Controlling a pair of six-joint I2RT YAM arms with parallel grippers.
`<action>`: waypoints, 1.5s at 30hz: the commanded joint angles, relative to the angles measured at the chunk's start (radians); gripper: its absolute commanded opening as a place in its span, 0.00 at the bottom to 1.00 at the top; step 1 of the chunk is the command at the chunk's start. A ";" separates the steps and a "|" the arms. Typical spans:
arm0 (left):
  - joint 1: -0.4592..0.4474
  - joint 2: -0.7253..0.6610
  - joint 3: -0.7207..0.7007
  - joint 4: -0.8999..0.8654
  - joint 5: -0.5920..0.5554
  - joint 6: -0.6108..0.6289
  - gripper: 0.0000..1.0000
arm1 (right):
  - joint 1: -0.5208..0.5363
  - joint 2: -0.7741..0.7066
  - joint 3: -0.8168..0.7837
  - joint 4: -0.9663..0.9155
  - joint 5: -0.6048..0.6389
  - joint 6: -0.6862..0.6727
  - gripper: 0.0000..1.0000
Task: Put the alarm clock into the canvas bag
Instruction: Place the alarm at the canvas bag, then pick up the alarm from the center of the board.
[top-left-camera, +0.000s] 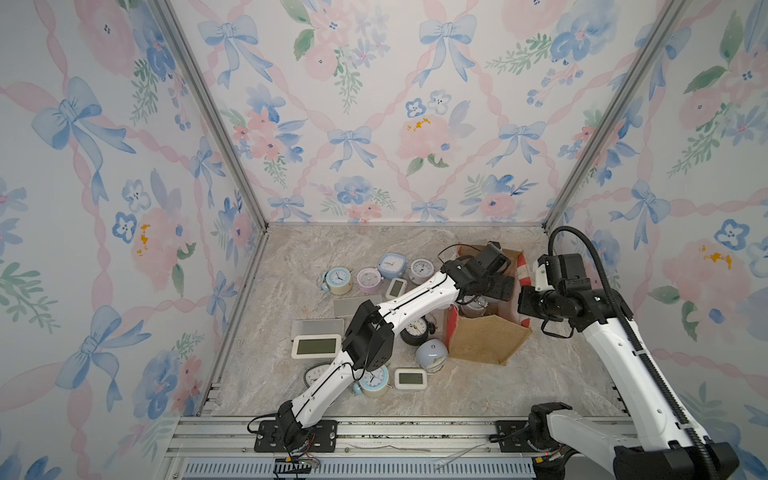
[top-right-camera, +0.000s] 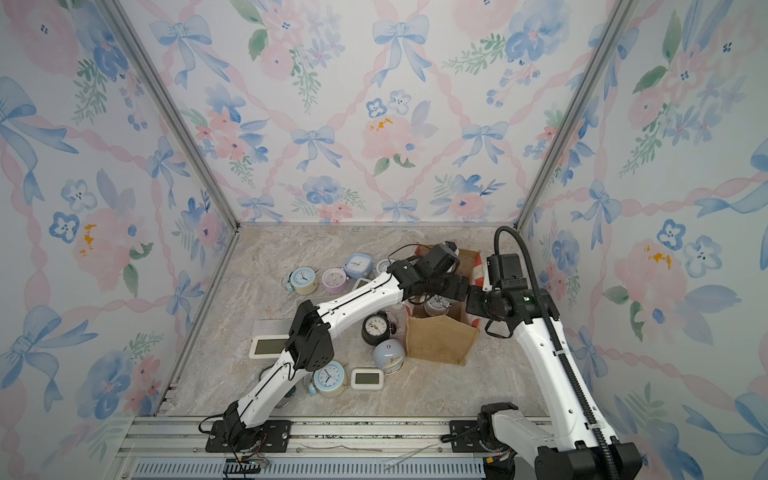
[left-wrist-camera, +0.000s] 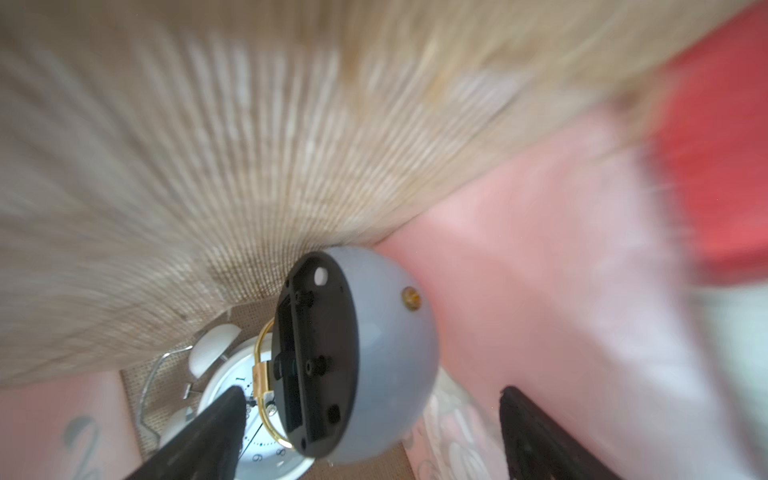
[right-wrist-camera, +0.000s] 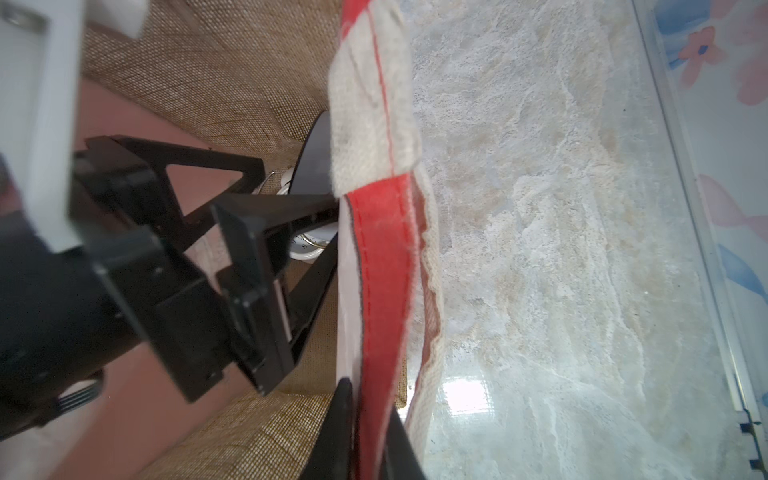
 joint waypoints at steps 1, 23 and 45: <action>-0.003 -0.074 -0.021 -0.013 -0.023 0.031 0.94 | 0.009 -0.011 0.010 -0.017 0.010 -0.015 0.12; 0.019 -0.373 -0.223 -0.013 -0.183 0.112 0.91 | 0.011 -0.005 0.008 -0.013 0.010 -0.018 0.12; 0.261 -0.886 -0.873 -0.007 -0.275 0.068 0.90 | 0.017 0.013 0.013 -0.003 0.010 -0.015 0.12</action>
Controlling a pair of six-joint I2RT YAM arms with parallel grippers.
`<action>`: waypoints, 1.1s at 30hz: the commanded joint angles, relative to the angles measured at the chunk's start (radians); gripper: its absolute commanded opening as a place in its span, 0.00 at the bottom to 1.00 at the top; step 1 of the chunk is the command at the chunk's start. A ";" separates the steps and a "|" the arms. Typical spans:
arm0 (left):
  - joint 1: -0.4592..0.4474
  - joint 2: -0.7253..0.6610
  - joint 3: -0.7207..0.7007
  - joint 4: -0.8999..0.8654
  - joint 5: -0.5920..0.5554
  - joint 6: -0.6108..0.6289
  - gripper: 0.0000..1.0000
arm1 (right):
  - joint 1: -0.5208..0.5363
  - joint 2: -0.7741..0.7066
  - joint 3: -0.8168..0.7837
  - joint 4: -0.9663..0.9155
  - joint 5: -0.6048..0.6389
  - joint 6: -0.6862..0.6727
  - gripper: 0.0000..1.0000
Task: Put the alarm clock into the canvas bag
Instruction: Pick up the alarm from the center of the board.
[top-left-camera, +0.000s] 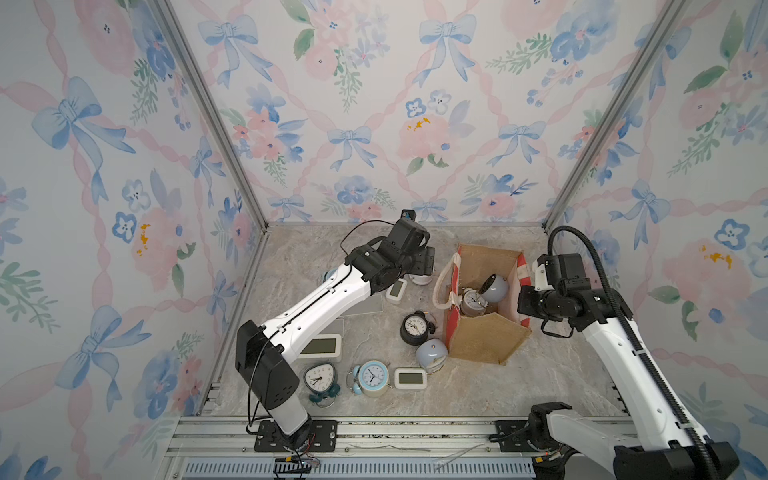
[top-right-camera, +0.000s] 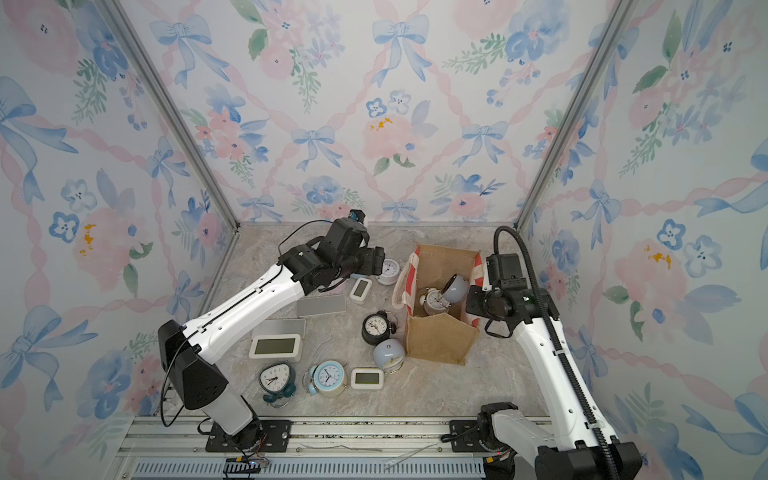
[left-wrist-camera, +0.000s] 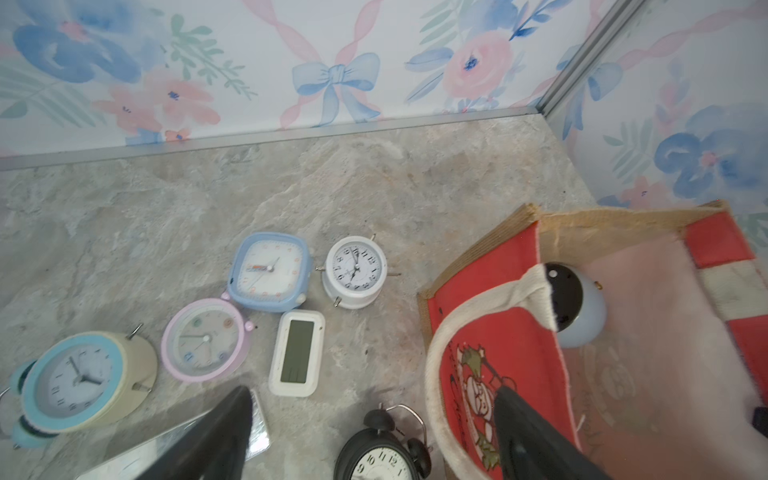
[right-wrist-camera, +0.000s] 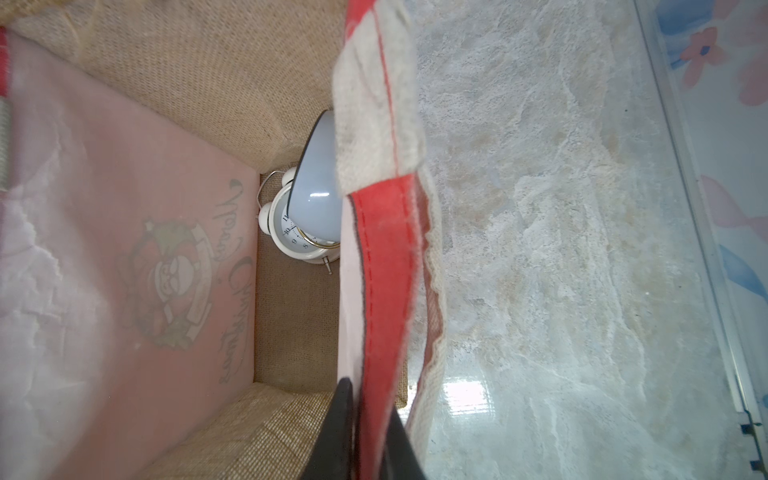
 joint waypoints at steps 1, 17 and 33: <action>0.027 -0.082 -0.101 -0.002 -0.014 -0.026 0.90 | 0.012 0.011 0.013 -0.004 0.010 -0.016 0.12; 0.047 -0.302 -0.490 -0.059 0.085 -0.098 0.90 | 0.015 0.018 -0.011 0.011 0.015 -0.015 0.12; -0.013 -0.412 -0.701 -0.226 0.250 -0.202 0.91 | 0.023 0.028 -0.022 0.031 0.020 -0.019 0.12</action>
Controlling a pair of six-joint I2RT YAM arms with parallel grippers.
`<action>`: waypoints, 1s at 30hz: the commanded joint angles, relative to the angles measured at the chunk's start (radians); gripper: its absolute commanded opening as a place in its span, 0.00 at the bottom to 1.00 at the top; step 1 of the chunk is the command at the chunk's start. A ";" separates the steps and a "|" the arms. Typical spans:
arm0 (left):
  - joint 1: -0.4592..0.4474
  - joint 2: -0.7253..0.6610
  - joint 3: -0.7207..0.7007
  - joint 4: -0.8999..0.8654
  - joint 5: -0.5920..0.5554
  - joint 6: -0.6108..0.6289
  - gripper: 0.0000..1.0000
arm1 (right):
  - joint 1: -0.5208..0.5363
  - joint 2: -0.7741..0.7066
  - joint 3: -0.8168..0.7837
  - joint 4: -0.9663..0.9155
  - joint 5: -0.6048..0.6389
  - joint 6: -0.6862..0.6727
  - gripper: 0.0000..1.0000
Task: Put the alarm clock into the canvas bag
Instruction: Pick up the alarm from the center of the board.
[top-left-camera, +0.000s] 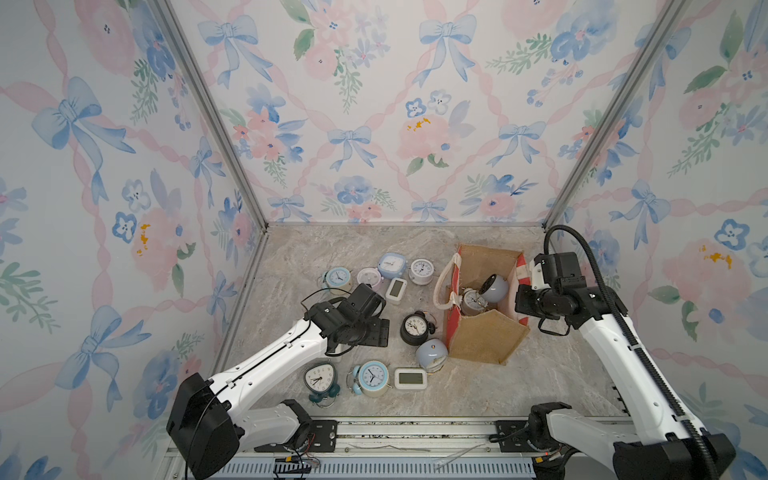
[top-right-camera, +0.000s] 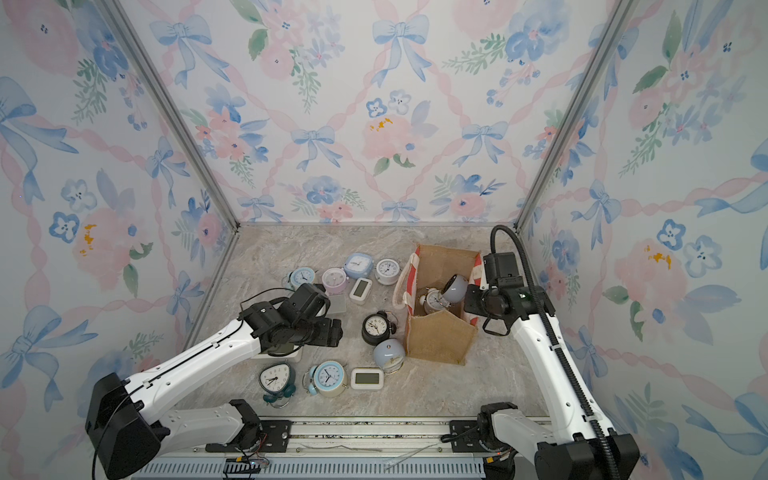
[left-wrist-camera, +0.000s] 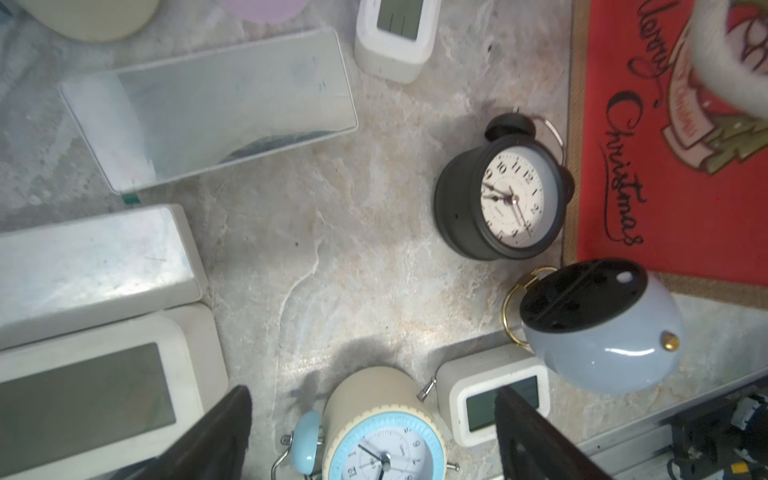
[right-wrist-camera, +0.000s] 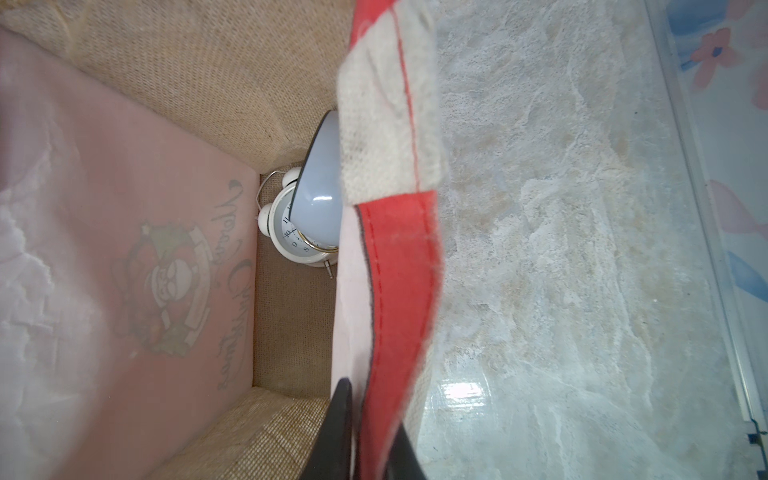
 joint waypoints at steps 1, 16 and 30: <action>-0.031 -0.005 -0.038 -0.063 0.038 -0.058 0.92 | 0.015 0.002 -0.019 0.010 0.018 -0.019 0.12; -0.143 0.010 -0.156 -0.061 -0.004 -0.295 0.96 | 0.019 0.013 -0.014 0.009 0.019 -0.021 0.13; -0.205 0.065 -0.114 -0.060 -0.014 -0.368 0.97 | 0.027 0.021 0.001 0.002 0.021 -0.026 0.13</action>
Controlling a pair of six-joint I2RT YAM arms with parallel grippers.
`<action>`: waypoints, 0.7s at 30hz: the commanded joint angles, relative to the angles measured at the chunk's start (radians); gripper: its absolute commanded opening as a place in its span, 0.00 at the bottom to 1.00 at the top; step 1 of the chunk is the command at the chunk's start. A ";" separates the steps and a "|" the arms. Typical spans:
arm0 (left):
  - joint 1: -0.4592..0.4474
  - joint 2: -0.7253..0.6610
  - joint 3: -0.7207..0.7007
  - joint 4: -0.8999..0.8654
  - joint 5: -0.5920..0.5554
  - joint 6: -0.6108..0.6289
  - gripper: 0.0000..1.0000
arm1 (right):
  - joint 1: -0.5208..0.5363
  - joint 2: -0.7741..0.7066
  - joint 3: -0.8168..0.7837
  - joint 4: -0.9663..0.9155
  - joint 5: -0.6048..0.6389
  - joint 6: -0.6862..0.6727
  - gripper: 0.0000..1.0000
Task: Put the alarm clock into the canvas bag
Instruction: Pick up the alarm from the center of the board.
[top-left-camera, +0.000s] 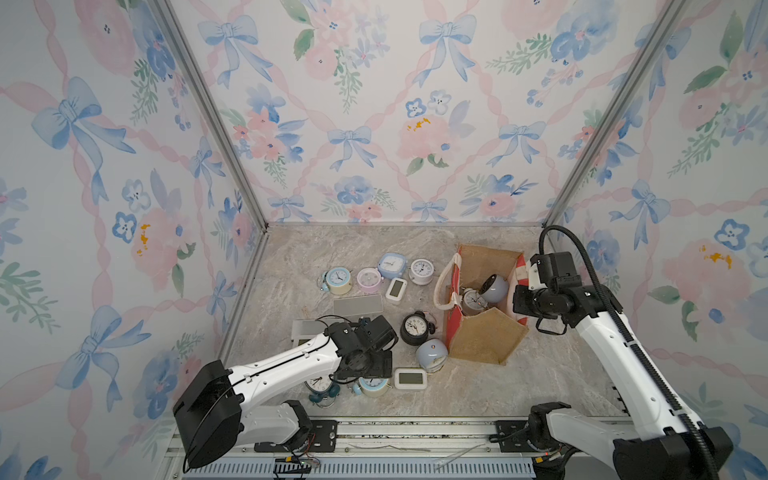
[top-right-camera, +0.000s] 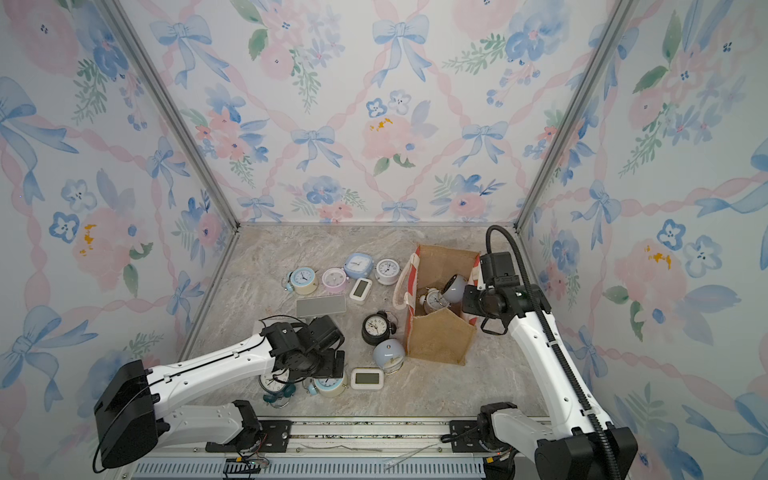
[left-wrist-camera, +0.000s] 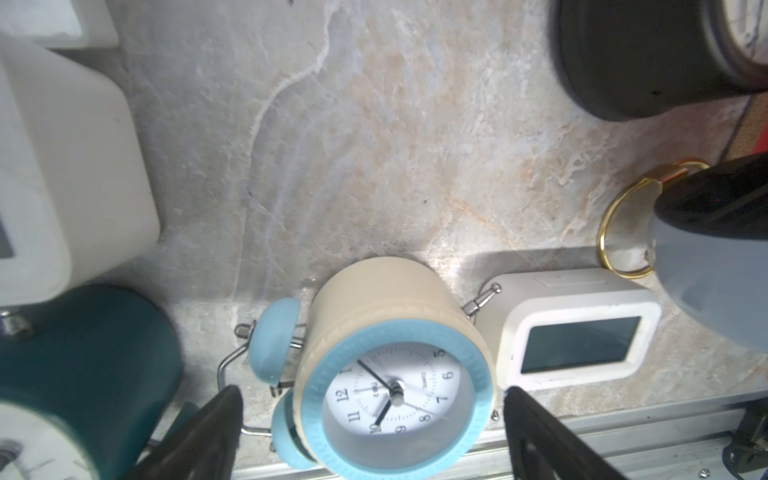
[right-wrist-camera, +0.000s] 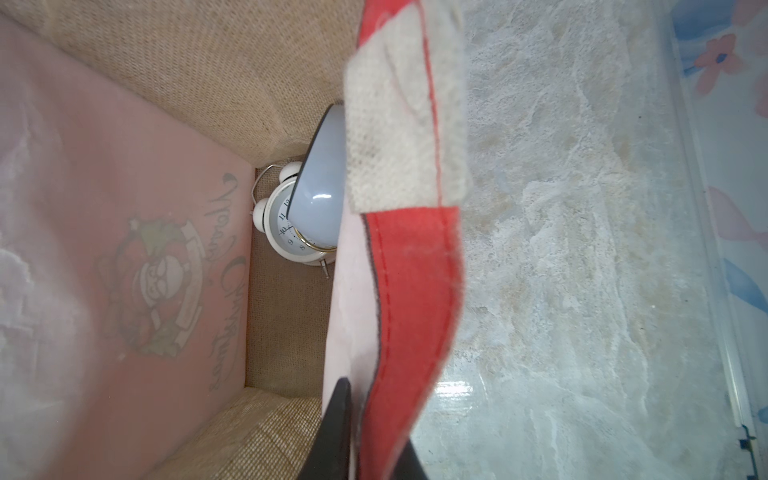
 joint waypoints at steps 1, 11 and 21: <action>-0.021 0.024 0.018 -0.013 -0.025 -0.042 0.98 | 0.011 0.000 0.006 -0.006 0.005 -0.010 0.13; -0.041 0.052 0.021 -0.013 -0.025 -0.070 0.98 | 0.014 -0.002 0.011 -0.004 0.004 -0.011 0.13; -0.065 0.093 0.036 -0.012 -0.014 -0.077 0.93 | 0.016 -0.004 0.008 -0.005 0.005 -0.011 0.13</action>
